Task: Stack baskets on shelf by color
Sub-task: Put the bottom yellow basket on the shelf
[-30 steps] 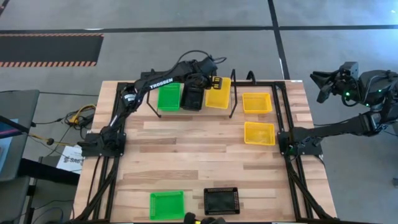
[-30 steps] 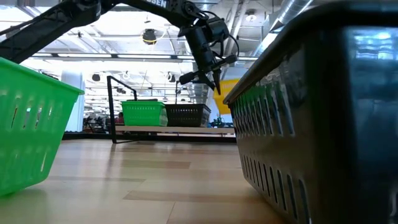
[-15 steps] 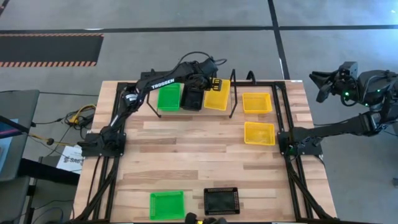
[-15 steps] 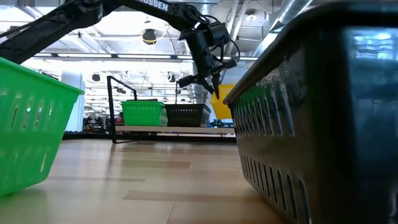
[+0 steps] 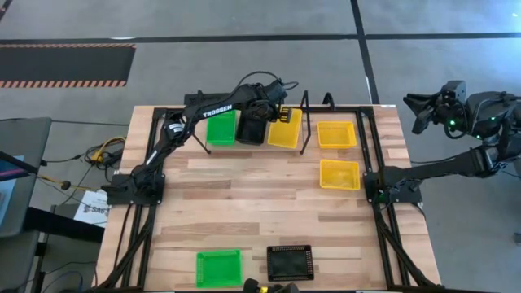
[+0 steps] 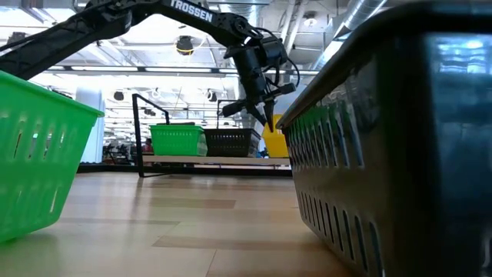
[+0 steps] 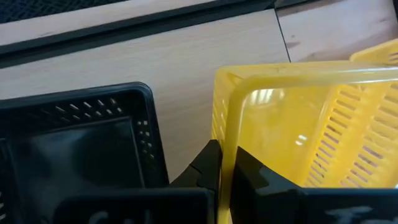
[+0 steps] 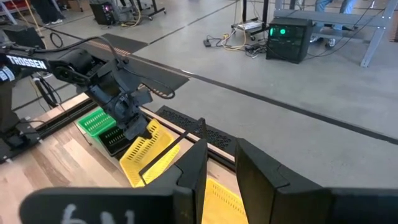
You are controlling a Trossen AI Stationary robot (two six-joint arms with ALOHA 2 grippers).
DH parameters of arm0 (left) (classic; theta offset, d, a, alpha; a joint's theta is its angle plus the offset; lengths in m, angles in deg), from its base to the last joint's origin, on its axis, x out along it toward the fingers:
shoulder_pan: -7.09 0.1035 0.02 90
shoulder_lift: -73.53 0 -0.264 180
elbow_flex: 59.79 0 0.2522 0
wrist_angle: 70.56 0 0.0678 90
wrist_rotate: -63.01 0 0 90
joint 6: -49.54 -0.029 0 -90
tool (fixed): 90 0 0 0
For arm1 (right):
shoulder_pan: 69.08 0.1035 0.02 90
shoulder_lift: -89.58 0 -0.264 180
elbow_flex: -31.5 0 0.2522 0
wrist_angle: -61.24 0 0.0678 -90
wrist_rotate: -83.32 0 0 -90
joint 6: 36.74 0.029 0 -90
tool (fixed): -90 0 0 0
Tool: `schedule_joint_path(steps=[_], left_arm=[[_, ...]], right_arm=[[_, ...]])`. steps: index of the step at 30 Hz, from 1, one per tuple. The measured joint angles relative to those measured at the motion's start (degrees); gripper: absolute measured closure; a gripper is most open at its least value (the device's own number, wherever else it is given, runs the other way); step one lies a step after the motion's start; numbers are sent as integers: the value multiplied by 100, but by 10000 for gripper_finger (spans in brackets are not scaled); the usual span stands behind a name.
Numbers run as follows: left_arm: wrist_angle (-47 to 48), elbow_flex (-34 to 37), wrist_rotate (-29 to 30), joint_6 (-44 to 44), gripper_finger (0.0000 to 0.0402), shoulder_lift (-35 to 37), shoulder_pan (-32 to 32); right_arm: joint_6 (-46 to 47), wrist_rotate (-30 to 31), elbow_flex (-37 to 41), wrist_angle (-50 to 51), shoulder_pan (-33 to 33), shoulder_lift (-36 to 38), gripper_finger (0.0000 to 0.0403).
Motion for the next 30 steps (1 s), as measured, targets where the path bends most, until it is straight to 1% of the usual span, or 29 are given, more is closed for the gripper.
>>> schedule_joint_path(steps=[17, 22, 26, 30], left_arm=[[90, 4, -137, 66, 401, -194, -31], [80, 0, 41, 70, 401, -181, -7], [47, 0, -41, 111, 401, -180, 24], [-13, 0, 16, 108, 401, -181, 24]], right_arm=[[-1, -3, 0, 2, -1, 4, 301], [-1, -4, 0, 1, -1, 4, 301], [-1, -7, 0, 2, -1, 4, 301], [-3, -10, 0, 4, -1, 4, 301]])
